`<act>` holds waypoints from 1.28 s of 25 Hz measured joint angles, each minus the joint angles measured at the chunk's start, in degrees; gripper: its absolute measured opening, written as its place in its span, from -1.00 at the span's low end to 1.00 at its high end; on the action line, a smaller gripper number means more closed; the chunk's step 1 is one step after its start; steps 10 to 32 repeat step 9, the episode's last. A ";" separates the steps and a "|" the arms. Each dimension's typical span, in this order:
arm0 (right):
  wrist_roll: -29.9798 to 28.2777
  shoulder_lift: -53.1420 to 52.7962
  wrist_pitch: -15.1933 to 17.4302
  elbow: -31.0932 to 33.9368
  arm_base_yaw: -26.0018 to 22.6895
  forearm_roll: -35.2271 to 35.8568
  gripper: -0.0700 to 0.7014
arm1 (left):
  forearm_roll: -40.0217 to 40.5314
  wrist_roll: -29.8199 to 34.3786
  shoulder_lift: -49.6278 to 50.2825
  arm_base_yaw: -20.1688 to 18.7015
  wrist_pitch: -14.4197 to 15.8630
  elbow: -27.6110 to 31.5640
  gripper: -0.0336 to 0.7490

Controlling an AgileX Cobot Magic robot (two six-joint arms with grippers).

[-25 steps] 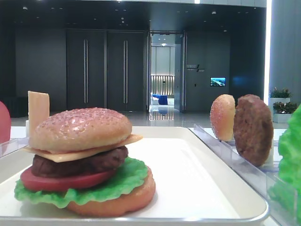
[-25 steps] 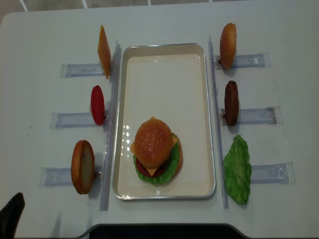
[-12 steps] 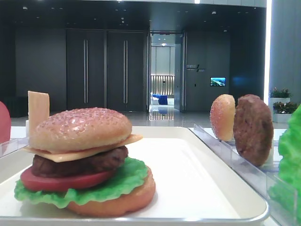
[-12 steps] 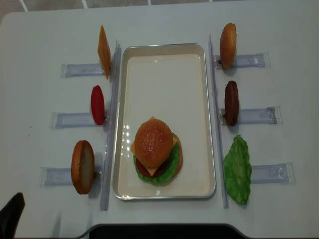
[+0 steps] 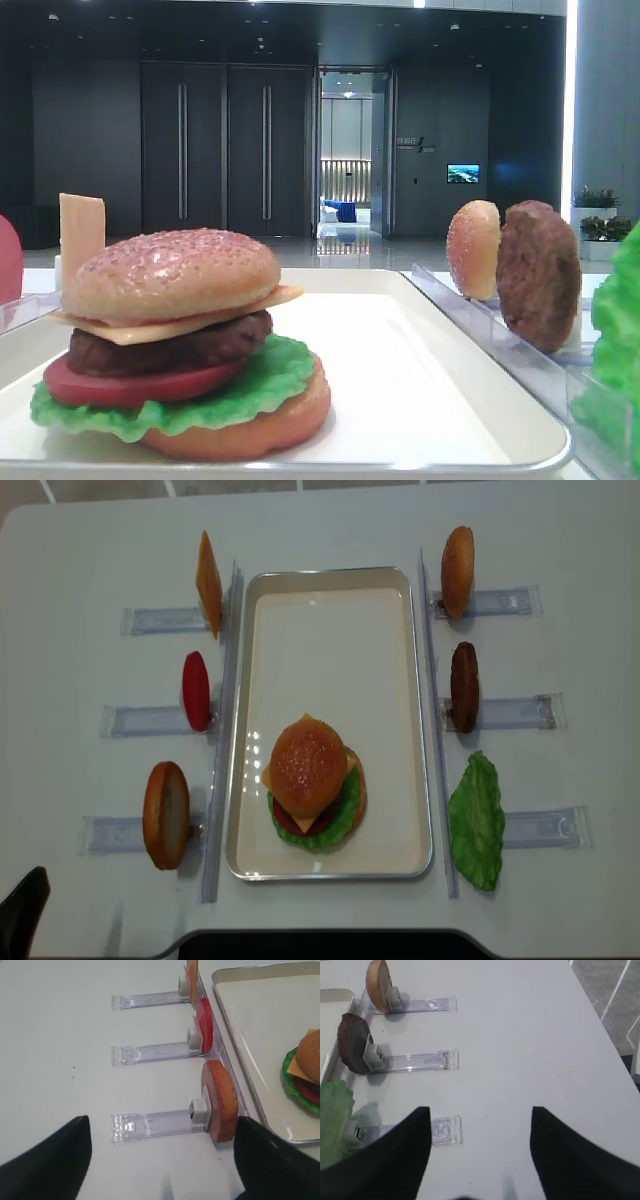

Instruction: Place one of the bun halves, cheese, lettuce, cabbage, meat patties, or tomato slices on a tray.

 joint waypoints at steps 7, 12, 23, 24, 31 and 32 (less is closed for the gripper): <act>0.00 0.00 0.00 0.00 0.00 0.00 0.26 | 0.00 0.00 0.00 0.00 0.00 0.00 0.85; 0.00 0.00 0.00 0.00 0.19 0.00 0.26 | 0.00 0.00 0.00 0.00 0.00 0.00 0.85; 0.00 0.00 0.00 0.00 0.19 0.00 0.26 | 0.00 0.00 0.00 0.00 0.00 0.00 0.85; 0.00 0.00 0.00 0.00 0.19 0.00 0.26 | 0.00 0.00 0.00 0.00 0.00 0.00 0.85; 0.00 0.00 0.00 0.00 0.19 0.00 0.26 | 0.00 0.00 0.00 0.00 0.00 0.00 0.85; 0.00 0.00 0.00 0.00 0.19 0.00 0.26 | 0.00 0.00 0.00 0.00 0.00 0.00 0.85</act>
